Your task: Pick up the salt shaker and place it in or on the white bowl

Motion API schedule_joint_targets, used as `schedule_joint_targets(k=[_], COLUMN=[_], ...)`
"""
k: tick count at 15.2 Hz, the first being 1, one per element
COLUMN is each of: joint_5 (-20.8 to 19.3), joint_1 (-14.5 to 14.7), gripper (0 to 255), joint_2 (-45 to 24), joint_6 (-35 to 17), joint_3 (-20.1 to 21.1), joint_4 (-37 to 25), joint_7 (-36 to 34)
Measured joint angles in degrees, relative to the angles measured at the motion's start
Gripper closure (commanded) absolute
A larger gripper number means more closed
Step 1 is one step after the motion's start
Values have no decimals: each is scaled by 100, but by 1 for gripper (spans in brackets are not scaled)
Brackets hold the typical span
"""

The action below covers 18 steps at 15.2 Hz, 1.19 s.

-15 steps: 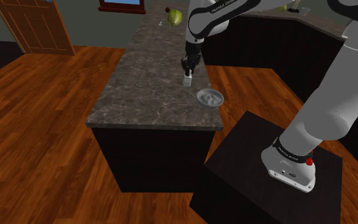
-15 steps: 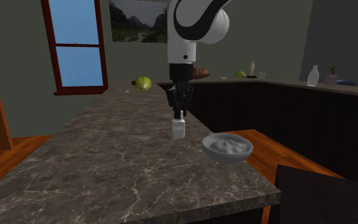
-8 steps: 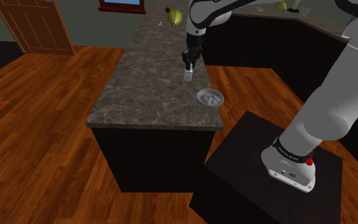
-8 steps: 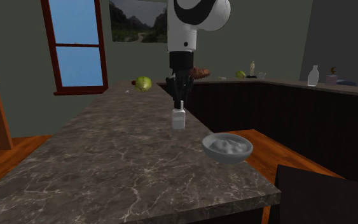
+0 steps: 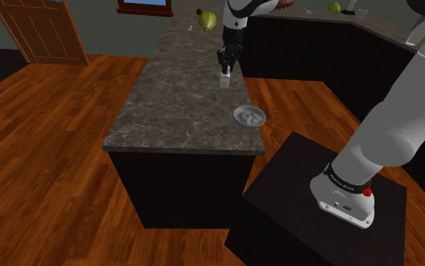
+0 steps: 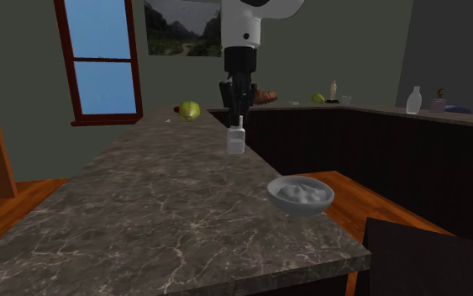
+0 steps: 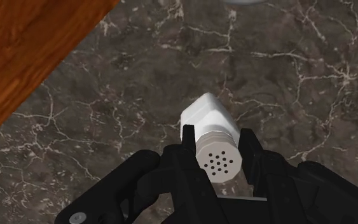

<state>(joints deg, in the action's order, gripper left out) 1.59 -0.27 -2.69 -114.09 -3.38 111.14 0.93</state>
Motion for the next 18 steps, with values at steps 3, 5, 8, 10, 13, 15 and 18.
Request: schedule_joint_targets(k=[3,5,8,10,13,15,18], joint_5=[-5,-10,-25,-46,-74,-82,-81], joint_1=[6,7,25,41,78,97,123], gripper=[255,255,255,255,255,255,255], joint_2=[28,66,335,724,1464,1921,2574], joint_6=[207,360,435,443,504,611,815], joint_3=[5,6,22,41,99,140,200], joint_4=[-179,-294,-100,279,955,1303,1748], joint_7=[-17,-24,-66,-109,-216,-285,-374])
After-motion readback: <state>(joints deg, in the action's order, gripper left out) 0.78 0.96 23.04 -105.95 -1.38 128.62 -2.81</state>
